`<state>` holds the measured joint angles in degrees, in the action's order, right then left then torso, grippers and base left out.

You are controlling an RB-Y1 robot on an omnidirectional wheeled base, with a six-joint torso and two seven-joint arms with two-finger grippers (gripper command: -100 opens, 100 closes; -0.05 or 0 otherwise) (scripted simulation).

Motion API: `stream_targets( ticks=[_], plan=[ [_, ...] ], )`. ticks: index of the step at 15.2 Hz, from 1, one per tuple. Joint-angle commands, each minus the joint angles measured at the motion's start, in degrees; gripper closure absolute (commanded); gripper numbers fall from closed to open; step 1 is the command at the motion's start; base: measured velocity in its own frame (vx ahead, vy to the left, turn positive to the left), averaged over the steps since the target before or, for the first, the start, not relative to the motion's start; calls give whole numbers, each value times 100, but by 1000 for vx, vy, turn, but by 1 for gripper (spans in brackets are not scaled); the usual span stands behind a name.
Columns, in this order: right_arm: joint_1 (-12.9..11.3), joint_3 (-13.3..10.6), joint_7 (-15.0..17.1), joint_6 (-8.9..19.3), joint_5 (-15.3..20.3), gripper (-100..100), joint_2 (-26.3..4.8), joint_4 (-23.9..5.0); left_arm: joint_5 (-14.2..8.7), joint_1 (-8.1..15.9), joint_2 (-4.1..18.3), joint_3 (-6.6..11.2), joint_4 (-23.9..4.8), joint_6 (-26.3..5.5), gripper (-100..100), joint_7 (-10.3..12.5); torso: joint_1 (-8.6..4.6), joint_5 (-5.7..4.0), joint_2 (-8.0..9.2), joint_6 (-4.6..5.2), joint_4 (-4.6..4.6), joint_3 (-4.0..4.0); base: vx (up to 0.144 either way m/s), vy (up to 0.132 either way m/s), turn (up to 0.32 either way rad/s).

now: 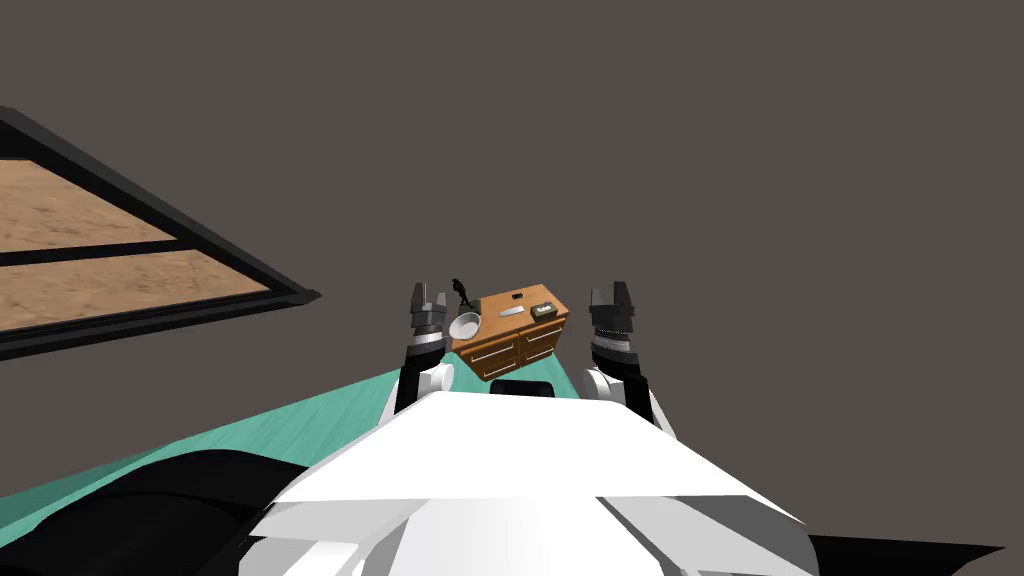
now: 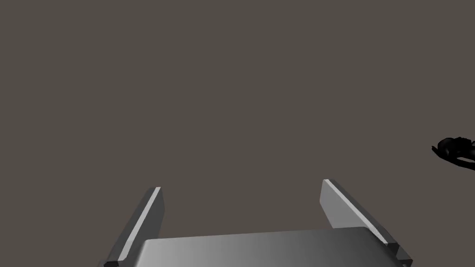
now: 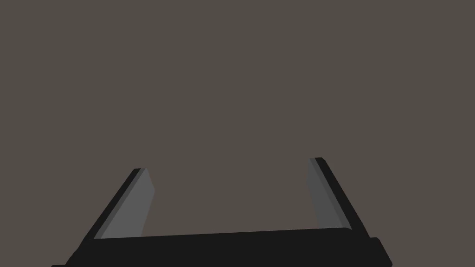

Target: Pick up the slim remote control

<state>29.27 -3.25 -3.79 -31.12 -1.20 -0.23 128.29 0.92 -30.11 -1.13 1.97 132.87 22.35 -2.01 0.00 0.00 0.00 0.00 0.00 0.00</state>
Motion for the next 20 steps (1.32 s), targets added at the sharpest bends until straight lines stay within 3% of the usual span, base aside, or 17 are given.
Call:
stream_targets(
  ticks=[1,3,5,6,8,13,16,17,18,20],
  plan=[
    [0,0,0,0,0,0,0,0,-12,30,220,39,-46,-93,-100,20,0,0,0,0,0,0,0,-4,-45],
    [0,0,0,0,0,0,0,0,-24,61,378,79,-92,-188,-100,40,0,0,0,2,0,0,0,-9,-94],
    [0,0,0,0,0,0,0,0,-59,152,686,196,-229,-466,-100,99,-1,0,0,2,0,0,-1,-12,-114],
    [-1,-1,0,0,0,0,0,0,-59,152,698,196,-229,-466,-100,99,-2,0,0,3,0,0,-2,-13,-116],
    [-1,0,0,0,0,0,0,0,-109,277,996,359,-420,-796,-100,181,-3,-1,-1,3,0,-1,-1,-18,-163],
    [-1,-1,0,0,0,0,0,0,-170,433,1269,561,-658,-1334,-100,283,-5,-1,-3,3,-1,-2,3,-18,-152],
    [0,0,0,0,0,0,0,0,-241,615,1519,798,-938,-1752,-100,403,-6,-1,-3,2,-1,-2,3,-21,-178],
    [-1,-1,0,0,0,0,0,0,-241,615,1519,798,-938,-1897,-100,403,-6,-1,-4,4,-1,-2,1,-18,-166],
    [0,0,0,0,0,0,0,0,-281,715,1636,927,-1092,-2055,-100,469,-5,-1,-2,2,-1,-2,5,-22,-204],
    [0,0,0,0,0,0,0,0,-281,715,1636,927,-1092,-2205,-100,469,-6,-1,-3,2,-1,-2,5,-15,-109]
  ],
)
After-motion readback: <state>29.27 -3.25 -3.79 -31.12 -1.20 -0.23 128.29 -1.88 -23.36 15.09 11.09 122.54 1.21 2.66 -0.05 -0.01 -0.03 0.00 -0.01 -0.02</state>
